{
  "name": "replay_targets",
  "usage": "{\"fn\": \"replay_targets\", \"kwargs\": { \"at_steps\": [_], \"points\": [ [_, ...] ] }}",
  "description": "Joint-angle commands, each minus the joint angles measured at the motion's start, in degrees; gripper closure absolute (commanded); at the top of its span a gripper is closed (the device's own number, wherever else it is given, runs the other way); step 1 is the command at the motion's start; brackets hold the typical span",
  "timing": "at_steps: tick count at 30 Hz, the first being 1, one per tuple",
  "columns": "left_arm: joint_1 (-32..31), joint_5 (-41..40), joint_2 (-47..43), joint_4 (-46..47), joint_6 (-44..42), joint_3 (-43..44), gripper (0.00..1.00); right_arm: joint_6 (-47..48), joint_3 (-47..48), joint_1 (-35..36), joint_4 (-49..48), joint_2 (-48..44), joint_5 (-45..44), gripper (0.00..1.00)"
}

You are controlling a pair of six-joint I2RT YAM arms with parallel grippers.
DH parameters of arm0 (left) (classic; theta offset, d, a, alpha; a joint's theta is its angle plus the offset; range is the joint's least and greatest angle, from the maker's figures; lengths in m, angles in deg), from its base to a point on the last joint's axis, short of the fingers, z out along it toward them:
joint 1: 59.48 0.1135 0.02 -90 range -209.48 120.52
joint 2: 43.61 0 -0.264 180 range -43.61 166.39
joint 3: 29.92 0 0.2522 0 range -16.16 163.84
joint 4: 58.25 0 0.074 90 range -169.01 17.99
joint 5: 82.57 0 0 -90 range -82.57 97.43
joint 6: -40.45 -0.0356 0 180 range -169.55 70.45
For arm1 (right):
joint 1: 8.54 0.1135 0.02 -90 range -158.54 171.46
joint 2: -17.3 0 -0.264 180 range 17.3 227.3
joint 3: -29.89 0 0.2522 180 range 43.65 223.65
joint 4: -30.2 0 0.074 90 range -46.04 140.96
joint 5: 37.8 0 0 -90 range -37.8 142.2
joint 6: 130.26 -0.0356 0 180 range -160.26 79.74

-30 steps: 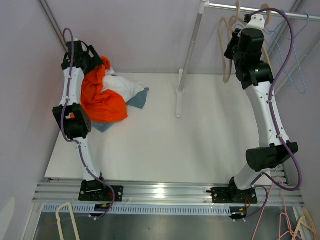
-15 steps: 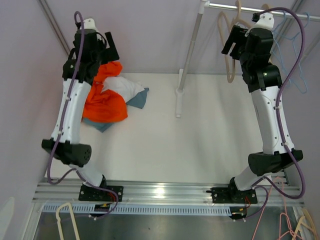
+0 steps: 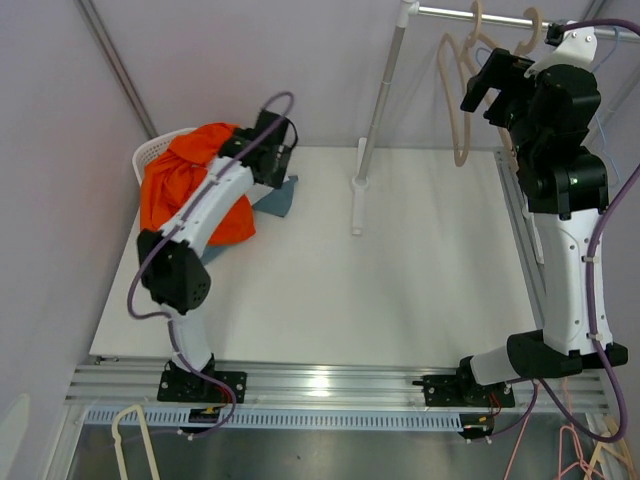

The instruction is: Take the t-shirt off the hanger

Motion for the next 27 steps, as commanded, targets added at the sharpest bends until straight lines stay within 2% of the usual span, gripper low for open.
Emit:
{"fn": "replay_targets", "kwargs": {
  "at_steps": [1, 3, 9, 14, 19, 27],
  "points": [
    [-4.39, -6.49, 2.3, 2.68, -13.45, -3.5, 0.0, -0.92, 1.32, 0.09, 1.94, -1.48, 3.11, 0.01],
    [-4.57, -2.12, 2.74, 5.4, -14.25, -3.69, 0.01, -1.19, 0.7, 0.09, 1.94, -1.83, 4.25, 0.0],
    [-5.1, -1.04, 6.08, 12.09, -26.28, -2.28, 0.01, -1.54, 0.35, 0.09, 2.64, -2.18, 6.1, 0.01],
    [-4.84, 5.8, 6.17, 22.99, -36.57, -5.53, 0.01, -1.62, -0.27, 0.09, 2.56, -2.54, 6.81, 0.01],
    [-2.55, 13.19, 12.57, 15.98, -33.43, 3.5, 0.0, -1.54, -0.71, 0.09, 2.38, -2.8, 6.72, 0.01],
    [-0.09, 15.05, 21.46, 10.53, -31.49, 11.16, 0.0, -1.8, -1.23, 0.01, 1.86, -2.54, 7.24, 0.01]
  ]
}}
